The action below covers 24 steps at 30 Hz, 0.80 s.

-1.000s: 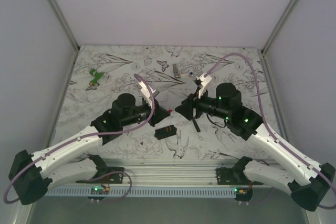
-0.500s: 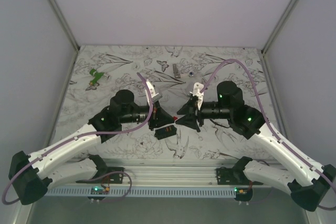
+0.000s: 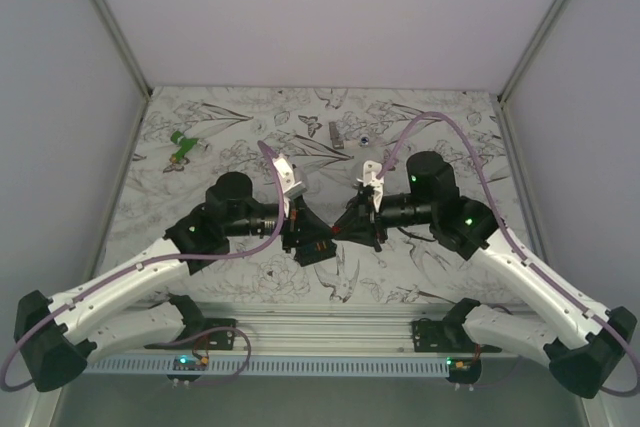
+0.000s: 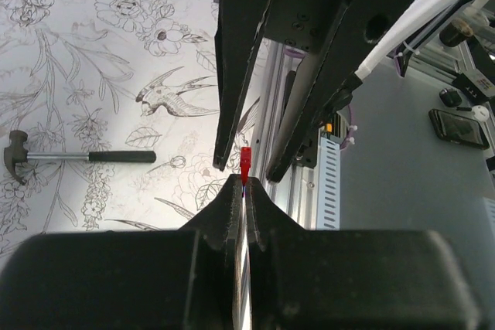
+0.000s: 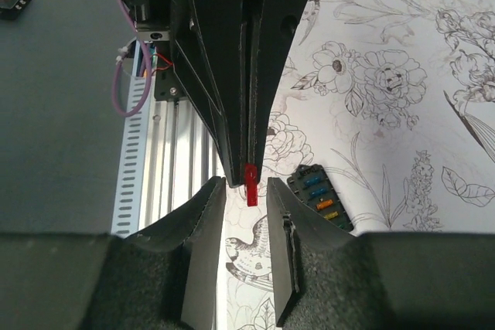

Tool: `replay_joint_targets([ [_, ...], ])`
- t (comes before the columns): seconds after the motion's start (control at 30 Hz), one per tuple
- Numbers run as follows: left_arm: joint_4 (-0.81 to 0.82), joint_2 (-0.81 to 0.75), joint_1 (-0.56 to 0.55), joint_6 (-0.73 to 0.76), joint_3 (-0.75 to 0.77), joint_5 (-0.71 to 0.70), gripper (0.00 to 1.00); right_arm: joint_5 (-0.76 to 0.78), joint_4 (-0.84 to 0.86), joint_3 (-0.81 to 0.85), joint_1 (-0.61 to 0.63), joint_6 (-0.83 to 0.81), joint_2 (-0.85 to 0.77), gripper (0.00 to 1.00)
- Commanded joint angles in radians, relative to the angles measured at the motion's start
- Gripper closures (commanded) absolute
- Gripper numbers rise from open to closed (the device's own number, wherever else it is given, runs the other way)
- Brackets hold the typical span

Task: Snap on the fuse box
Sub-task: Pick up the fuse from the center of the board.

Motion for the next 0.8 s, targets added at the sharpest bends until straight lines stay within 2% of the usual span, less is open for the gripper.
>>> replay_joint_targets([
  [0.0,0.012,-0.016,-0.009,0.033,0.029,0.032,1.00,-0.063,0.001,0.043,-0.009,-0.025,0.007,0.68],
  [0.2,0.012,-0.007,-0.015,0.041,0.037,0.037,1.00,-0.085,-0.001,0.049,-0.017,-0.030,0.014,0.74],
  [0.77,0.012,0.001,-0.018,0.047,0.031,0.031,1.00,-0.170,-0.001,0.045,-0.063,-0.017,0.011,0.75],
])
